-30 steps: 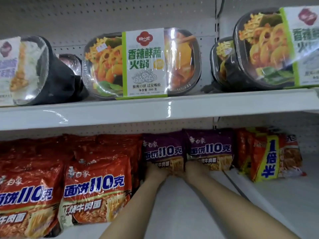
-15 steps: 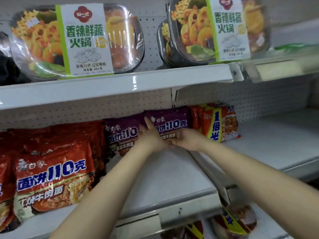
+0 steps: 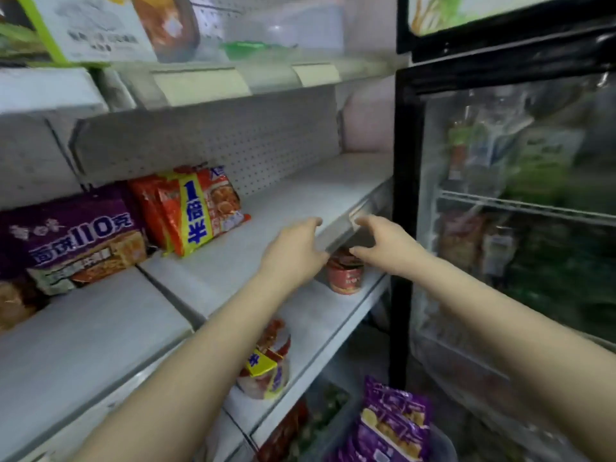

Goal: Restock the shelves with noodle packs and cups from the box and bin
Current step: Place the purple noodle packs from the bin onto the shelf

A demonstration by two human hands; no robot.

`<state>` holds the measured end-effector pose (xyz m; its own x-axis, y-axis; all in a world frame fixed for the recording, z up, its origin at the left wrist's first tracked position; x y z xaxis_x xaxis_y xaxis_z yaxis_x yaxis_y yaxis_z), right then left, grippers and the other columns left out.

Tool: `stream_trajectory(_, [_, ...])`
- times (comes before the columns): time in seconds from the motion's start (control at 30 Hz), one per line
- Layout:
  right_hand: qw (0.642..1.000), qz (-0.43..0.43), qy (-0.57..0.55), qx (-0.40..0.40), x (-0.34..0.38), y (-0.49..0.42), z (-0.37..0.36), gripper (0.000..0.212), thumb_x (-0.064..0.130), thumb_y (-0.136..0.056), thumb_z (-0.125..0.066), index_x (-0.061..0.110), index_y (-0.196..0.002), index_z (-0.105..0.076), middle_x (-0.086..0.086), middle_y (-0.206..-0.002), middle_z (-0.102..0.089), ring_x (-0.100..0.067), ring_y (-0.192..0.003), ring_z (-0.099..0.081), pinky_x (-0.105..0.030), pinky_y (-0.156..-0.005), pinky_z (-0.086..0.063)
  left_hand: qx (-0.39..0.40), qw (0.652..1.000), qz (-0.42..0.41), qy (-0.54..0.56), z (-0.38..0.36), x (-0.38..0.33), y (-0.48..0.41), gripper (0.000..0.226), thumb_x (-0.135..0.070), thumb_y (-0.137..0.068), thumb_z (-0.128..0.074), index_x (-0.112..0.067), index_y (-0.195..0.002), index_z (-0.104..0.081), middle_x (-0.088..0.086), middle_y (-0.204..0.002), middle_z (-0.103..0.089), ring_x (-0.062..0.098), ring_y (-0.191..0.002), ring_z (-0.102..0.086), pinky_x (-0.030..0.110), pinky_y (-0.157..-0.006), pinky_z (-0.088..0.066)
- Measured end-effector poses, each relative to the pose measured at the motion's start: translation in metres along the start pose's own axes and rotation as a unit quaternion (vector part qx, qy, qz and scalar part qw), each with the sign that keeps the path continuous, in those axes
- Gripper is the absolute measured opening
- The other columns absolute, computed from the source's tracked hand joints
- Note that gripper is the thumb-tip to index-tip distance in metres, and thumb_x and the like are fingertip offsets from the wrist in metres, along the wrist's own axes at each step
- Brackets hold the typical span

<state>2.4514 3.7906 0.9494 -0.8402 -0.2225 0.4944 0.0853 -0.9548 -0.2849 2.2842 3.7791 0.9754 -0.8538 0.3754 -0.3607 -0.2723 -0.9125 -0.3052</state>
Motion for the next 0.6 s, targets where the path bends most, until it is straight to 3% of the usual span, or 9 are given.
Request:
stream_trajectory(0.1, [0.997,-0.078,-0.003,0.014,-0.073,0.042,-0.002,0.068,0.03,-0.087,-0.072,0.008,-0.144,-0.042,-0.012,-0.144,-0.048,-0.025,-0.131,-0.048,-0.03,-0.105,-0.036,0.006,0.996,-0.088,0.0,-0.053,-0.039,0.001,0.054,-0.023,-0.084,-0.065,-0.019,-0.136,-0.052,0.008,-0.131,-0.061,0.029,-0.122,-0.055,0.042,-0.098,-0.048])
stream_trajectory(0.17, [0.991,-0.126,-0.001,0.043,-0.116,0.072,-0.018,0.068,0.03,-0.087,-0.072,0.005,-0.143,-0.042,-0.014,-0.144,-0.048,-0.026,-0.131,-0.048,-0.028,-0.104,-0.035,0.04,0.995,-0.088,0.008,-0.097,-0.045,0.008,0.051,-0.027,-0.085,-0.064,-0.021,-0.135,-0.053,0.003,-0.13,-0.062,0.027,-0.119,-0.057,0.042,-0.094,-0.05])
stream_trajectory(0.33, [0.956,-0.248,-0.02,0.158,-0.195,0.15,-0.112,0.074,0.037,-0.086,-0.072,0.005,-0.144,-0.04,-0.014,-0.145,-0.047,-0.026,-0.132,-0.047,-0.029,-0.104,-0.036,0.247,0.968,0.016,0.044,-0.24,0.004,0.057,0.051,-0.027,-0.085,-0.069,-0.017,-0.134,-0.056,0.008,-0.129,-0.063,0.027,-0.119,-0.059,0.037,-0.097,-0.049])
stream_trajectory(0.47, [0.923,-0.295,-0.06,0.241,-0.232,0.194,-0.189,0.059,0.032,-0.085,-0.074,0.006,-0.134,-0.054,-0.012,-0.134,-0.057,-0.024,-0.121,-0.055,-0.026,-0.092,-0.041,0.356,0.924,0.114,0.08,-0.324,0.058,0.112,0.027,-0.032,-0.084,-0.066,-0.012,-0.101,-0.067,0.013,-0.102,-0.071,0.03,-0.099,-0.066,0.037,-0.083,-0.053])
stream_trajectory(0.53, [0.914,-0.299,-0.073,0.263,-0.244,0.205,-0.222,0.046,0.027,-0.088,-0.072,0.01,-0.129,-0.059,-0.007,-0.128,-0.06,-0.023,-0.118,-0.057,-0.025,-0.089,-0.041,0.39,0.903,0.151,0.094,-0.357,0.08,0.135,0.034,-0.039,-0.084,-0.065,-0.009,-0.101,-0.068,0.013,-0.099,-0.071,0.029,-0.096,-0.067,0.033,-0.077,-0.051])
stream_trajectory(0.6, [0.912,-0.296,-0.084,0.273,-0.257,0.21,-0.256,0.042,0.029,-0.088,-0.071,0.014,-0.126,-0.062,-0.004,-0.124,-0.063,-0.021,-0.116,-0.059,-0.024,-0.088,-0.042,0.408,0.887,0.186,0.108,-0.388,0.096,0.153,0.033,-0.027,-0.09,-0.066,-0.003,-0.113,-0.064,0.019,-0.107,-0.069,0.03,-0.099,-0.065,0.029,-0.074,-0.047])
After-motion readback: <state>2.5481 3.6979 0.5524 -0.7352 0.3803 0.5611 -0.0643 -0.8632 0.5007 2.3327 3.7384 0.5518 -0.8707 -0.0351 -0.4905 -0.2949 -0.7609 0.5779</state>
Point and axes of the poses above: each hand's wrist, its own y-axis away from the middle knuckle, its own z-axis out of the back of the hand, x = y × z, the point moved 7 cm from there along -y, towards the middle knuckle
